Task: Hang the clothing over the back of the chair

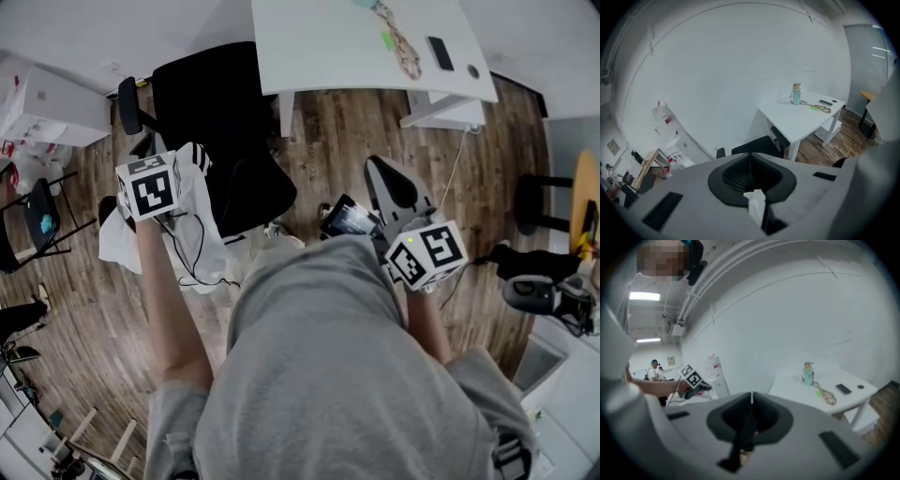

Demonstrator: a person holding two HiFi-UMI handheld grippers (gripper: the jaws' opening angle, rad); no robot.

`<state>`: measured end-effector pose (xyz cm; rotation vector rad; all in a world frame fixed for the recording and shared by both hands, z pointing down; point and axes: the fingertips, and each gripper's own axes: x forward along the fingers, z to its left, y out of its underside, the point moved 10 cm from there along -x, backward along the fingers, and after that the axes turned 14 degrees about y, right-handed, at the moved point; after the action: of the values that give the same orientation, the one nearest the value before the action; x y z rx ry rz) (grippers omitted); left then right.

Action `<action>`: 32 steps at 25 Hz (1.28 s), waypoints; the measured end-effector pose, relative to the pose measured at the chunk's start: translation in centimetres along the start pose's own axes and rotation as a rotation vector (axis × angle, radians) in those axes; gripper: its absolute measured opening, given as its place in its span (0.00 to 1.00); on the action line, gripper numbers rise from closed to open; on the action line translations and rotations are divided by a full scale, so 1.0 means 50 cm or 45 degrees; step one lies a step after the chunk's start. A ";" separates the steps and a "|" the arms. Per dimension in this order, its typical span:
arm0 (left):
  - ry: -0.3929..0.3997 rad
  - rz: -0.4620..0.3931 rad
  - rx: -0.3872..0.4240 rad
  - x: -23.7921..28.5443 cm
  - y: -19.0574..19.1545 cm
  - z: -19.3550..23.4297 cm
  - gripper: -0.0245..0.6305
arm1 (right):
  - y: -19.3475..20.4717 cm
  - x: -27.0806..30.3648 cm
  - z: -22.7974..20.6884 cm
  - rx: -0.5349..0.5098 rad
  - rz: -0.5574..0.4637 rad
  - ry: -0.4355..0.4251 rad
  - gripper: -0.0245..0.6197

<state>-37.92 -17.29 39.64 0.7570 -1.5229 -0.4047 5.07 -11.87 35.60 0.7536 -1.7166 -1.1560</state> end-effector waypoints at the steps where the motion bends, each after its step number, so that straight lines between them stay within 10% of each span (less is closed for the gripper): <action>1: -0.026 -0.024 -0.002 -0.014 -0.003 -0.001 0.10 | -0.003 0.003 -0.006 -0.002 0.002 -0.013 0.09; 17: -0.173 -0.448 -0.050 -0.224 0.025 -0.096 0.08 | -0.022 0.038 -0.048 -0.070 0.027 -0.299 0.09; 32: -0.107 -0.710 -0.225 -0.326 0.056 -0.280 0.08 | -0.022 0.045 -0.083 -0.142 0.052 -0.544 0.09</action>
<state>-25.59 -1.68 31.03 1.0304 -1.3139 -0.9828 7.92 -15.76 35.99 0.4189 -1.9820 -1.4470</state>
